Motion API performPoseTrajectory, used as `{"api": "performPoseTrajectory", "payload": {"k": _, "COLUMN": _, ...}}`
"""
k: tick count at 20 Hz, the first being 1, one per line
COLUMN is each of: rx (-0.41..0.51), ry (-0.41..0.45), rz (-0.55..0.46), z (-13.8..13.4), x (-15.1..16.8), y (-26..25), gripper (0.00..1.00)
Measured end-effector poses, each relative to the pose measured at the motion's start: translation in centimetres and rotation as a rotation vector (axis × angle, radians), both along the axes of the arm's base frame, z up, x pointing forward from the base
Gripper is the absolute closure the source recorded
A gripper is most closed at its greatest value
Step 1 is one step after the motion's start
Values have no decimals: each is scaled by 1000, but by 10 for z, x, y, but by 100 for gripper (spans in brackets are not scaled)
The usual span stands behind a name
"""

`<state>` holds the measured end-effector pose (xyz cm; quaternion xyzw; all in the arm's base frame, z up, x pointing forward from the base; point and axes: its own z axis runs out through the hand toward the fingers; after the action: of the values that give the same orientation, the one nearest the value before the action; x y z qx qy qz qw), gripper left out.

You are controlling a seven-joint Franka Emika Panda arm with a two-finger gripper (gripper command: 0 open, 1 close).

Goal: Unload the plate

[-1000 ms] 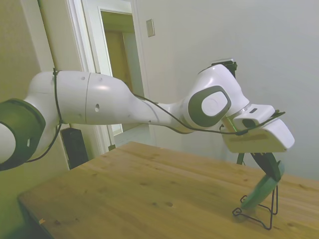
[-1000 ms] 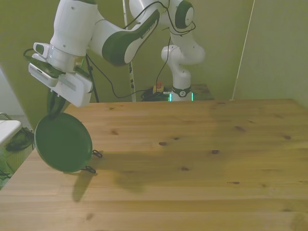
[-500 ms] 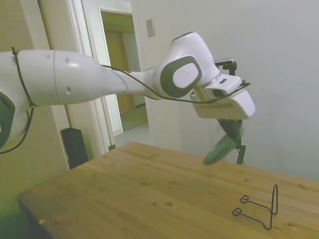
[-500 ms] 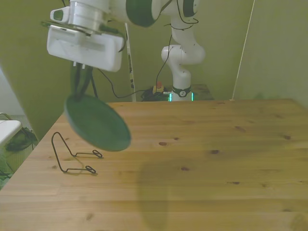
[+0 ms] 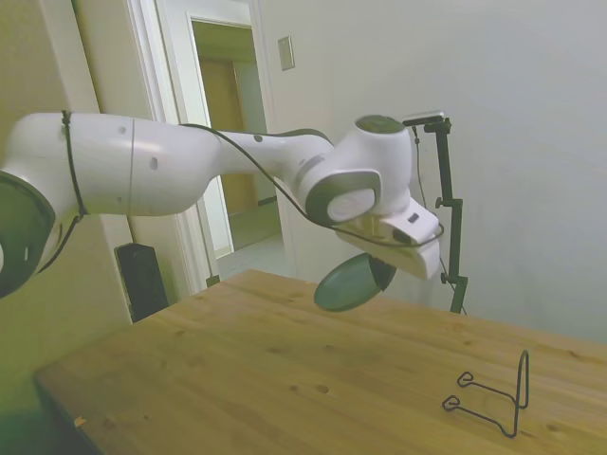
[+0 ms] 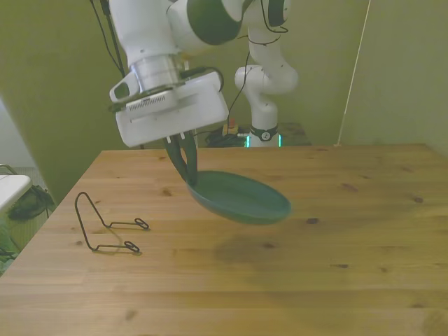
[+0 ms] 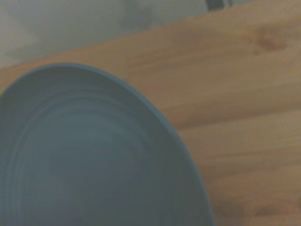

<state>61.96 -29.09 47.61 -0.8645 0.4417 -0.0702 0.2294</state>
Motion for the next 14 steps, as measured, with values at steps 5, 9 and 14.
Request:
{"api": "performPoseTrajectory", "payload": {"k": 5, "rx": 191, "ry": 191, "rz": 33, "z": -82, "x": -8, "y": -43, "gripper": 100}}
{"api": "performPoseTrajectory", "payload": {"k": 9, "rx": 198, "ry": 259, "rz": -6, "z": -115, "x": 7, "y": -61, "gripper": 100}}
{"api": "performPoseTrajectory", "payload": {"k": 14, "rx": 121, "ry": 311, "rz": -18, "z": -116, "x": 27, "y": -51, "gripper": 0}}
